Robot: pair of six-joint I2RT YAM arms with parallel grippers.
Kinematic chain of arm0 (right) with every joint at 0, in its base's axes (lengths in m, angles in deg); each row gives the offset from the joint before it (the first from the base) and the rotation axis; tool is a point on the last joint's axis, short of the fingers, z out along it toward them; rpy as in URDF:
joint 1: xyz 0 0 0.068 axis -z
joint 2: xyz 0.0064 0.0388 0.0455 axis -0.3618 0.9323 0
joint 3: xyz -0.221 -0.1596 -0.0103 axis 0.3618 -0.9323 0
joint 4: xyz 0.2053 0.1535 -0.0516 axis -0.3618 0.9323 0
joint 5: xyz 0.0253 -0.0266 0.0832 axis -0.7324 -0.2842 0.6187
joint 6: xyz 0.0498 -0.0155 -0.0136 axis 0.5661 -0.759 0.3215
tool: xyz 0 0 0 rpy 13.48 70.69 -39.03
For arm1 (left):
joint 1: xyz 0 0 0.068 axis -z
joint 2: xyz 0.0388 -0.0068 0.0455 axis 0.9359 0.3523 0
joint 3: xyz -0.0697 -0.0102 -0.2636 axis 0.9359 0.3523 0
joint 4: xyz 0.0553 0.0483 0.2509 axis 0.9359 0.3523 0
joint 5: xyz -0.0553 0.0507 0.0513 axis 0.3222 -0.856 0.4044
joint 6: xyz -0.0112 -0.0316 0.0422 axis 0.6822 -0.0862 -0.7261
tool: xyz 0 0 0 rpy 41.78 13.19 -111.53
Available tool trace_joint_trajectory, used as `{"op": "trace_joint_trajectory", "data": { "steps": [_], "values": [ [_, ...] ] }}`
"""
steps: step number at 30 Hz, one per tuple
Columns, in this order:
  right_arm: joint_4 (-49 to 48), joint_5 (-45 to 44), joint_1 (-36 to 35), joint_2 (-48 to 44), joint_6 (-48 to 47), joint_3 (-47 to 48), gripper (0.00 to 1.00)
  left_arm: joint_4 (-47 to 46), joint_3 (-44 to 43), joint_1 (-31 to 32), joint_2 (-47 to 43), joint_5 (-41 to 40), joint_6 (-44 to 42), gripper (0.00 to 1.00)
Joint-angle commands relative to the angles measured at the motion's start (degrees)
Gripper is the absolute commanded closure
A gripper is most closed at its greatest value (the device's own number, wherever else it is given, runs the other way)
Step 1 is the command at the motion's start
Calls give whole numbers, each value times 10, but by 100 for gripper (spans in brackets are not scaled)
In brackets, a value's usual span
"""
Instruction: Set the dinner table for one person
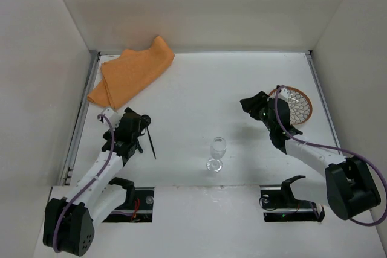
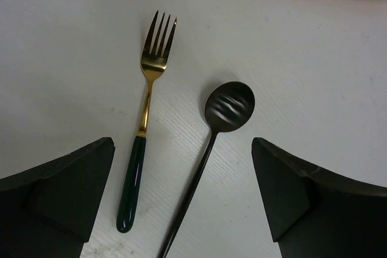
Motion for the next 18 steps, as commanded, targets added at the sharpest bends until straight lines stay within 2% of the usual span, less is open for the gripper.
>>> {"op": "trace_joint_trajectory", "data": {
  "steps": [1, 5, 10, 12, 16, 18],
  "values": [
    [-31, -10, 0, -8, -3, 6, 44, -24, -32, 1, 15, -2, -13, 0],
    [-31, -10, -1, -9, -3, 8, 44, -52, -63, 10, 56, -2, -33, 0],
    [-31, -9, -1, -7, -5, 10, 48, -156, -101, 43, 121, 1, -73, 0],
    [-33, -10, -1, -8, -4, 8, 57, -173, -137, 37, 167, 7, -101, 0],
    [-26, -6, -1, -15, -5, 10, 83, -233, -196, 17, 243, 7, -148, 0],
    [-23, -9, -2, -16, -7, 11, 88, -241, -231, -1, 289, 21, -160, 0]
  ]
}}
